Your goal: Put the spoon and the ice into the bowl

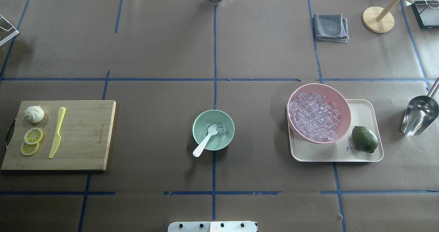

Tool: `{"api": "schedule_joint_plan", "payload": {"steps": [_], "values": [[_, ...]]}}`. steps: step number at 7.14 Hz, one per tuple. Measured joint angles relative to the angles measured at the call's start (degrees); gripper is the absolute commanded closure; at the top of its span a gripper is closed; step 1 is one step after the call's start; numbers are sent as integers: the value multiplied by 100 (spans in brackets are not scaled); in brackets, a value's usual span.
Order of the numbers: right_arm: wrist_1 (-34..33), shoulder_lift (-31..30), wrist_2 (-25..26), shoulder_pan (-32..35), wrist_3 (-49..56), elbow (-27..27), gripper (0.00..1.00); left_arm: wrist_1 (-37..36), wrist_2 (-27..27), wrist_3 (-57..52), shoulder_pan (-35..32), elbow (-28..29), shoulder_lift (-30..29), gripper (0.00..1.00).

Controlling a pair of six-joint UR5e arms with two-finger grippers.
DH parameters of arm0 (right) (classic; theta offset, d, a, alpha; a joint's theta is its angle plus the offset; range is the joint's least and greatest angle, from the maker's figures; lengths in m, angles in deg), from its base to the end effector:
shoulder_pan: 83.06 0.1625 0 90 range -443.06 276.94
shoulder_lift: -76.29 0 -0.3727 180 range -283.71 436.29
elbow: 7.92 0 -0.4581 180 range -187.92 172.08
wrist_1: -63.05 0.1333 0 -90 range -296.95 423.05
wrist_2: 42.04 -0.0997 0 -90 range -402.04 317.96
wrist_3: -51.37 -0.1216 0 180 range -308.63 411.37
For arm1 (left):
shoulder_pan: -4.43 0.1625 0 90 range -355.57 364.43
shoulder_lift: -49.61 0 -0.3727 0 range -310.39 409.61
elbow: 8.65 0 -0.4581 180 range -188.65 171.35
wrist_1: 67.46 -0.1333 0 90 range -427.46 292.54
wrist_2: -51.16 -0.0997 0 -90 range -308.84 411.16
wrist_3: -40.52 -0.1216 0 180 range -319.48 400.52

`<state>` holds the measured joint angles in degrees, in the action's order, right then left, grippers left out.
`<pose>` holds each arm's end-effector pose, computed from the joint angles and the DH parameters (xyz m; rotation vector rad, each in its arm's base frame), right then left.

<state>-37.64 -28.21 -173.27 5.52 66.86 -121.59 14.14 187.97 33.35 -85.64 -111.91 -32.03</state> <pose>0.0418 -0.4573 0.5444 0.0632 -0.7196 -0.2727 -0.0452 -0.4966 0.5813 -0.0060 0.8190 0.0920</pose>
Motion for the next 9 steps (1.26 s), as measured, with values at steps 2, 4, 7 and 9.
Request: {"api": "schedule_joint_plan", "payload": {"steps": [2, 4, 7, 9], "values": [[169, -299, -135, 94, -6, 115, 0, 114, -2, 78, -26, 1, 143, 0], [195, -328, -155, 101, -40, 170, 0, 295, -25, 127, -34, -31, 236, 0], [198, -318, -163, 99, -54, 173, 0, 326, -32, 128, -32, -35, 314, 0], [198, -317, -166, 98, -55, 178, 0, 335, -32, 123, -23, -21, 314, 0]]}}
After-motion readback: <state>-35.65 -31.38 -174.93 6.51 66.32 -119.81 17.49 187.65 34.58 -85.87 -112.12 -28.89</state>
